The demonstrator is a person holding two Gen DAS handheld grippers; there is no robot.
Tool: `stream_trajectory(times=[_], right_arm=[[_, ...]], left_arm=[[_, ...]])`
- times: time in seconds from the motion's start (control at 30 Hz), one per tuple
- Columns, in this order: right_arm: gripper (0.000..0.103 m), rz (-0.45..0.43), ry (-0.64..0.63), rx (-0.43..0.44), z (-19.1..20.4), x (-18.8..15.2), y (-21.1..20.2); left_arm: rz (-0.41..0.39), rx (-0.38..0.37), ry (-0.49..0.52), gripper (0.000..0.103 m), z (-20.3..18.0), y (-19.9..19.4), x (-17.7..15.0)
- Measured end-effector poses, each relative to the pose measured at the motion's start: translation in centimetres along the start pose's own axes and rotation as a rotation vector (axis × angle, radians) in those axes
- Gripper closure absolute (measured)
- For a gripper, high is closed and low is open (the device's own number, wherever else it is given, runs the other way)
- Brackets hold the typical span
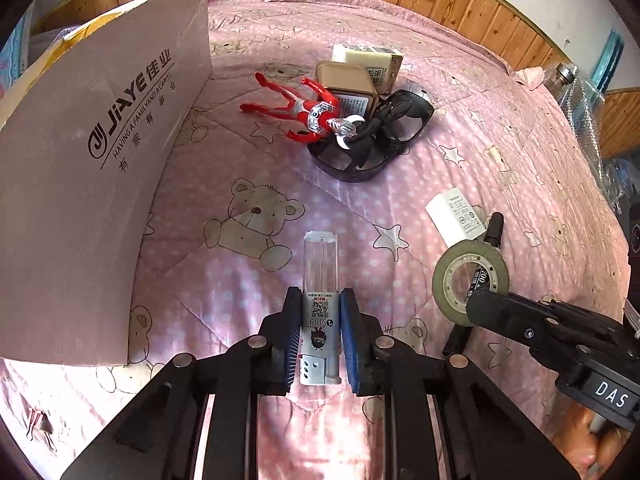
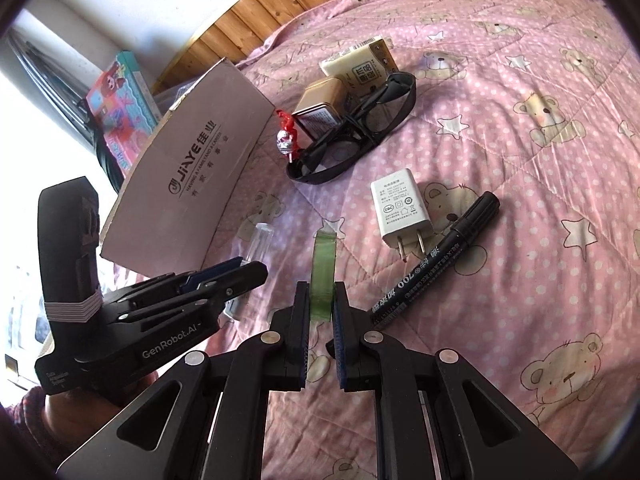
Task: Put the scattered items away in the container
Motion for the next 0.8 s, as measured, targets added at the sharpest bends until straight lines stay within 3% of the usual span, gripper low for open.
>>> stream_trajectory(times=[0.23,0.8], right_arm=[[0.091,-0.003,-0.019,-0.019,1.1,-0.8,-0.6],[0.092,-0.017,-0.116,-0.067,6.9,-3.2,-2.1]], left_arm=[[-0.013,0.050,0.023,0.083,-0.1,-1.4,0.1],[-0.128,-0.011,-0.025,0.083,2.0,-7.3,-1.5]])
Point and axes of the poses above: each gripper's, at about its wrist camera, not at the fingertips, and y roughly the way its jaws point, z to its left, x to its top, the point moved 4 cm from there along y, roughly the way its jaws point, and after that the axes turned 14 degrees about x, right-handed, at the moved point
